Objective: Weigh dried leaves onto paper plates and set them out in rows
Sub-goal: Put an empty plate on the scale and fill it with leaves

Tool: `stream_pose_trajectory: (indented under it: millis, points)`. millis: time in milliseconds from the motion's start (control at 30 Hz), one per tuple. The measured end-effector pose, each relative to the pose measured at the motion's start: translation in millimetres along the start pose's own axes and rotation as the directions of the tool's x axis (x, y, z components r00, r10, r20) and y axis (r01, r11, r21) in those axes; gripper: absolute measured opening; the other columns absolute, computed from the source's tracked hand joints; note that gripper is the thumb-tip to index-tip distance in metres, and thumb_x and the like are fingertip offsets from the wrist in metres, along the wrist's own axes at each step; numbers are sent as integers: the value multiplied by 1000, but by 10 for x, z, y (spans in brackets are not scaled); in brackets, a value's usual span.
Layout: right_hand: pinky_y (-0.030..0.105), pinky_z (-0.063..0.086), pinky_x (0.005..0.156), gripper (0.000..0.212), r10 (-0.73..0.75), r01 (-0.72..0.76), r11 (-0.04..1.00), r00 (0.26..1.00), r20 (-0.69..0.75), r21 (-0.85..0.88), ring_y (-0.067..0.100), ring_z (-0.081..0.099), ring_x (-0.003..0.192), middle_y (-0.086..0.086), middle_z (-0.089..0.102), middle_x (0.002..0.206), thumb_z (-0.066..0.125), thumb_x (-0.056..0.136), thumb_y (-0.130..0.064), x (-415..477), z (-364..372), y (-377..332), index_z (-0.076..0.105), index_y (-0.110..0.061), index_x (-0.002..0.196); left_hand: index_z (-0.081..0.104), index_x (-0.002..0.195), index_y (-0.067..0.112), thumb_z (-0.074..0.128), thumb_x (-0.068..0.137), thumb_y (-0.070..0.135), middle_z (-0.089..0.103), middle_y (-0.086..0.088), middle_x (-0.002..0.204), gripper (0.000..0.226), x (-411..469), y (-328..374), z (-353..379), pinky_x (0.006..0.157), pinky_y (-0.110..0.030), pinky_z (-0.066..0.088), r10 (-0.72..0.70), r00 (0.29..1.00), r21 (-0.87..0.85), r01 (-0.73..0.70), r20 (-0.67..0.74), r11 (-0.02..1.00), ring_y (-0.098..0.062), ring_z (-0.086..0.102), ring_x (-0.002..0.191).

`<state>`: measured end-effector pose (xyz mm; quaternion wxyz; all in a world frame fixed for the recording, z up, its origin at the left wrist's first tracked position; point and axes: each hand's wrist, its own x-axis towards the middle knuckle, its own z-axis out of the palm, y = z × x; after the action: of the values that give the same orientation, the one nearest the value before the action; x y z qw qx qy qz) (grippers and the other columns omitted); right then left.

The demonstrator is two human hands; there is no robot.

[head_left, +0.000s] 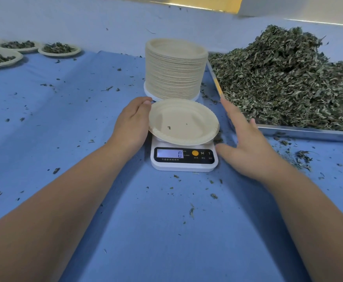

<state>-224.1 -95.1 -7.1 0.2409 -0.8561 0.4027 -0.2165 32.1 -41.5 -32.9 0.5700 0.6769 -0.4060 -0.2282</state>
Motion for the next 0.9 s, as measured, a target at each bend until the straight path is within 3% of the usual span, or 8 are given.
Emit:
stream_pose_trajectory:
  millis: [67,167,300,433,567,633,733,900]
  points:
    - [57,13,124,76,48,-44,998,995,-91,43,9,20,150,-19,27,163,54,87,-35,41,-51,-25,19,-55,152,64,95,45,40,105,35,63,29,99,28,14,16,16,81,-19,40,-20,1000,-15,20,-10,1000,22,56,87]
    - [54,31,115,56,24,-48,992,979,-204,-115,20,49,124,-2,43,153,52,97,-43,242,-90,-4,40,-30,150,65,84,45,45,101,34,67,30,91,28,47,29,5,82,-24,43,-79,996,-65,76,-42,995,14,58,89]
    - [49,37,108,52,221,-246,933,968,-122,-262,33,40,137,10,43,152,40,105,-47,737,-167,185,40,-21,150,69,86,45,48,98,36,72,25,97,25,67,3,-28,102,-38,51,-110,992,-127,102,-63,987,-5,65,105]
    - [52,21,121,54,386,-366,868,923,-8,-335,39,18,151,16,21,165,26,109,-41,1255,-244,417,28,-18,157,69,97,37,47,94,38,74,18,107,22,63,-1,-36,108,-45,50,-152,985,-209,132,-83,969,-9,67,110]
    - [70,3,118,58,525,-505,757,848,-76,-415,39,-9,154,4,-9,170,25,104,-58,1545,-321,618,17,-42,159,72,100,35,48,89,42,76,18,106,27,64,-2,-36,107,-45,51,-147,986,-216,128,-75,968,-8,68,110]
    - [71,0,118,68,627,-579,673,777,-60,-460,39,-14,153,2,-16,169,26,98,-71,1575,-363,774,9,-46,158,72,101,34,48,90,41,76,15,110,28,70,-2,-39,106,-46,52,-153,986,-234,133,-68,963,-10,69,110]
    - [60,0,123,87,728,-637,624,684,41,-453,40,-12,154,8,-19,168,26,92,-81,1634,-408,900,-1,-37,161,72,100,34,48,92,40,75,15,113,26,81,0,-28,108,-46,50,-139,988,-222,121,-66,968,-10,68,112]
    - [51,16,122,86,695,-650,709,711,108,-274,37,11,154,10,1,170,34,99,-68,1800,-322,817,-4,-24,162,71,103,35,46,102,30,70,21,110,26,101,1,9,108,-41,49,-114,990,-181,97,-82,979,-3,64,110]
